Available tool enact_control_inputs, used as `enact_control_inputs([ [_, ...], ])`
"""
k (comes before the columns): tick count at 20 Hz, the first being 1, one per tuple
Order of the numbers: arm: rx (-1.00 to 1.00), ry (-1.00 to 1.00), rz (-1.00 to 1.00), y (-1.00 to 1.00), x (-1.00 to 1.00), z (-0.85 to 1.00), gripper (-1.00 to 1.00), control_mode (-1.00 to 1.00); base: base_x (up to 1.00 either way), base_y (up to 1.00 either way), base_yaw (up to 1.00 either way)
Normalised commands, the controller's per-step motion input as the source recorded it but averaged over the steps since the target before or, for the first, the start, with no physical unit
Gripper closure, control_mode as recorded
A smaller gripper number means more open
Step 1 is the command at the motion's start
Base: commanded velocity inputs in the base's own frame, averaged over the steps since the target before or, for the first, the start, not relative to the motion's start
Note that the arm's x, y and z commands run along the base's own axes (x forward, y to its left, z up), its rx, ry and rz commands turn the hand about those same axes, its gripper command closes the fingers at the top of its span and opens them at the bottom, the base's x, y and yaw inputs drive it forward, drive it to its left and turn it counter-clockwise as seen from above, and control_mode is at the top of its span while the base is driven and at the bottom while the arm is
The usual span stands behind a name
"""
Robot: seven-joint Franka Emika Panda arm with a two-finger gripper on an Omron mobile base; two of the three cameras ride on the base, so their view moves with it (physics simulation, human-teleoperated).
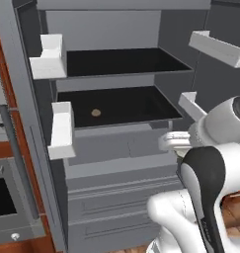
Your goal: Grab the garlics from the fridge, place them in the blender, close the lid, and turn on the blender to create a marinade.
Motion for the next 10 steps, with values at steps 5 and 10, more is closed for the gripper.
enact_control_inputs([
  [5, 0.0, 0.0, 0.0, 0.0, 0.0, 0.0, 1.0, 1.0, -0.98, 0.36, -0.26],
  [10, 0.0, 0.0, 0.0, 0.0, 0.0, 0.0, 1.0, 1.0, -0.61, 0.65, -0.51],
])
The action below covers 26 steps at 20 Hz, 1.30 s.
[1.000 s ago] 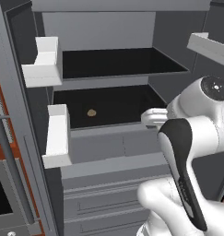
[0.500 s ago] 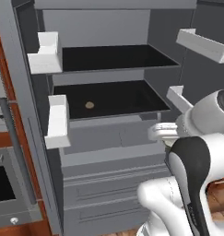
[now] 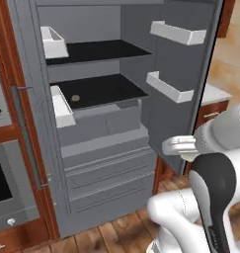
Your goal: Grab the garlics from the fridge, place them in the blender, close the lid, and turn on the blender to create a marinade.
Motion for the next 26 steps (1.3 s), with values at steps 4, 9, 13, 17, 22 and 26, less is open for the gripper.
enact_control_inputs([
  [4, 0.0, 0.0, 0.0, 0.0, 0.0, 0.0, 1.0, 1.0, -0.21, 0.74, -0.64],
  [9, 0.0, 0.0, 0.0, 0.0, 0.0, 0.0, 1.0, 1.0, 0.0, 0.53, -0.76],
  [13, 0.0, 0.0, 0.0, 0.0, 0.0, 0.0, 1.0, 1.0, 0.0, 0.21, -0.88],
  [17, 0.0, 0.0, 0.0, 0.0, 0.0, 0.0, 1.0, 1.0, 0.0, 0.01, -0.94],
  [22, 0.0, 0.0, 0.0, 0.0, 0.0, 0.0, 1.0, 1.0, 0.0, 0.0, -0.9],
  [26, 0.0, 0.0, 0.0, 0.0, 0.0, 0.0, 1.0, 1.0, 0.18, 0.0, -0.8],
])
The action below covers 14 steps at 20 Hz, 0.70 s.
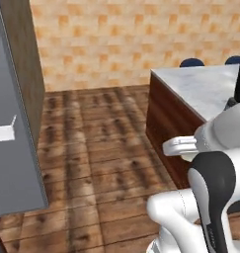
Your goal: Grab the garlics from the fridge, place them in the blender, close the lid, and turn on the blender to create a marinade.
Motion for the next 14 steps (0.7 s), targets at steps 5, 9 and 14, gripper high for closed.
enact_control_inputs([
  [5, 0.0, 0.0, 0.0, 0.0, 0.0, 0.0, 1.0, 1.0, 0.44, -0.24, -0.55],
  [9, 0.0, 0.0, 0.0, 0.0, 0.0, 0.0, 1.0, 1.0, 0.71, -0.91, -0.12],
  [14, 0.0, 0.0, 0.0, 0.0, 0.0, 0.0, 1.0, 1.0, 0.54, -1.0, 0.02],
])
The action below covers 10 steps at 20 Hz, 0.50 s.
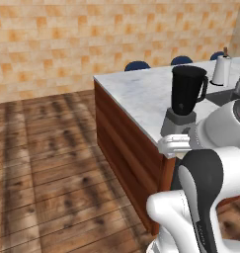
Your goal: Grab the garlics from the fridge, place them in the blender, close the lid, and turn on the blender to create a marinade.
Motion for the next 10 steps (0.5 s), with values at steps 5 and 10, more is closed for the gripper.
enact_control_inputs([
  [5, 0.0, 0.0, 0.0, 0.0, 0.0, 0.0, 1.0, 1.0, 0.49, -0.91, 0.13],
  [10, 0.0, 0.0, 0.0, 0.0, 0.0, 0.0, 1.0, 1.0, 0.42, -0.65, 0.17],
])
